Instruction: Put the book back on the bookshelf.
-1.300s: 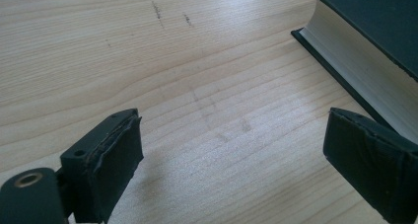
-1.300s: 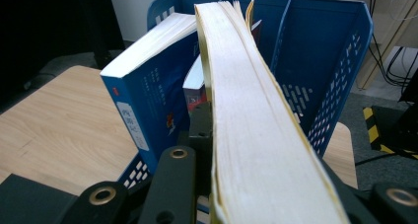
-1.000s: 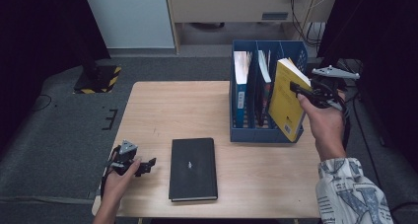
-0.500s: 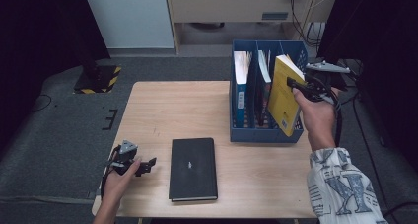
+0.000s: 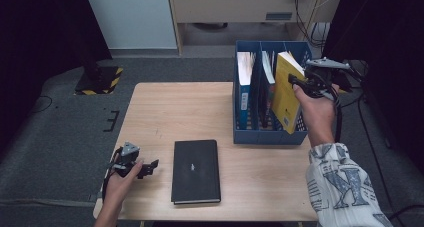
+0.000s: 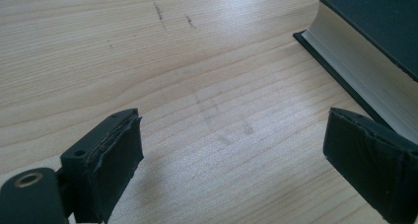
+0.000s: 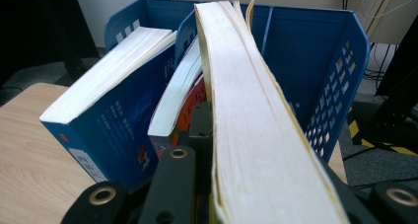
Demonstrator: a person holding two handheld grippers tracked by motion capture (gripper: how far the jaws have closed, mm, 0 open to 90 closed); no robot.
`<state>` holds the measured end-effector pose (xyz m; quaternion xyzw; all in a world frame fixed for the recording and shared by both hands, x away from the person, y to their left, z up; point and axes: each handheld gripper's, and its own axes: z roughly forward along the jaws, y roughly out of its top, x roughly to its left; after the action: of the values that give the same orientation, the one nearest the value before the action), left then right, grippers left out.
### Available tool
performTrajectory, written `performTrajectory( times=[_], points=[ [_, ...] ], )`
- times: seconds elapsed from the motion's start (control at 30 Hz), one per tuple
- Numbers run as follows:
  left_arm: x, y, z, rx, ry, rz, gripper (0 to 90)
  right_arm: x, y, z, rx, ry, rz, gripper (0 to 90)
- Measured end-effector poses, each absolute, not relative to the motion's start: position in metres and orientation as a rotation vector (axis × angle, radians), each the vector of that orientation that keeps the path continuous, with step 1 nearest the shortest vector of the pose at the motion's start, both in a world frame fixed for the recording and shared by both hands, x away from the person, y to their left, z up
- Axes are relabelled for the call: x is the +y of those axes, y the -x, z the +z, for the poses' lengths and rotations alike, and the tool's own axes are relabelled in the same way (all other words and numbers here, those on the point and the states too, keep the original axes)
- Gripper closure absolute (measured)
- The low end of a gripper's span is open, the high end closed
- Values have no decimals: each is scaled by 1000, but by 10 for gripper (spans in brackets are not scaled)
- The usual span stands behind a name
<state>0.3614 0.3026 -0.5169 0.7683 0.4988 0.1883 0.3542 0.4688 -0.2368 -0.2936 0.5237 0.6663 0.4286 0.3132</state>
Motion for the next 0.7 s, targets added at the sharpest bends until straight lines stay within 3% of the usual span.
performTrajectory(
  times=[0.7],
  points=[
    [303,-362,-517,1289,-1984,483,77,-231,-489,-293,1721,-1413,1113,751]
  ],
)
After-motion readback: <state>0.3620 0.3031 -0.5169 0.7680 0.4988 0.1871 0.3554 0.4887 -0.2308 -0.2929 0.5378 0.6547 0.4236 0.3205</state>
